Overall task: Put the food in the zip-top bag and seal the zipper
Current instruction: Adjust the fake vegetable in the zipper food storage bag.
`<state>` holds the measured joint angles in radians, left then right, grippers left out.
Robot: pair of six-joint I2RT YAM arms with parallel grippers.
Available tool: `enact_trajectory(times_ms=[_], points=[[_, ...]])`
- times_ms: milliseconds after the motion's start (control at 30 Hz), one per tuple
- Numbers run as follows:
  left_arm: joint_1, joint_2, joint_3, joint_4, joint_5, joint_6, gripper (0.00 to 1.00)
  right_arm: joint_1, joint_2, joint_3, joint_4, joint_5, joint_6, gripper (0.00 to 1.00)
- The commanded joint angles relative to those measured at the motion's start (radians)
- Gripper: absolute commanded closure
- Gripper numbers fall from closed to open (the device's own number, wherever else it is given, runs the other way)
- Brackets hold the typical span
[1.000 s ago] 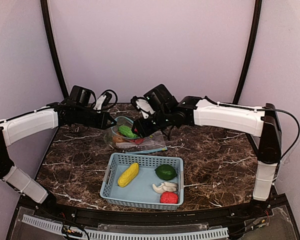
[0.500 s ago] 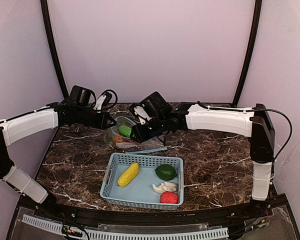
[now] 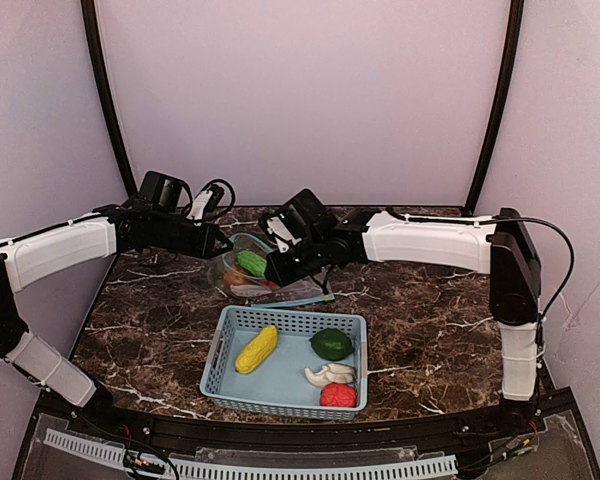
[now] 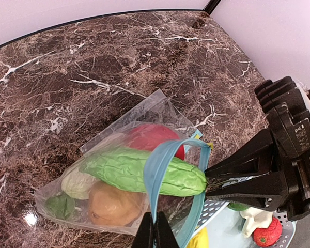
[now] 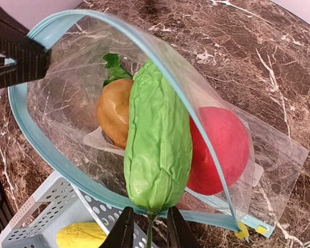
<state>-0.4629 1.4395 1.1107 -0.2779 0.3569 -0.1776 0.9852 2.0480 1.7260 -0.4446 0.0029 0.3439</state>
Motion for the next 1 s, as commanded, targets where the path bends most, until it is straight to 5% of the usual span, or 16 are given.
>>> enact_trajectory(times_ms=[0, 367, 967], points=[[-0.003, -0.033, -0.013, 0.003, 0.006, 0.000, 0.99, -0.022, 0.007, 0.040, 0.007, 0.036, -0.011, 0.79], [-0.003, -0.016, -0.008, 0.005, 0.049, 0.004, 0.99, -0.059, 0.065, 0.129, -0.005, 0.002, -0.082, 0.94], [-0.003, 0.013, -0.005, 0.012, 0.109, -0.001, 0.99, -0.059, 0.127, 0.150, 0.159, -0.006, -0.025, 1.00]])
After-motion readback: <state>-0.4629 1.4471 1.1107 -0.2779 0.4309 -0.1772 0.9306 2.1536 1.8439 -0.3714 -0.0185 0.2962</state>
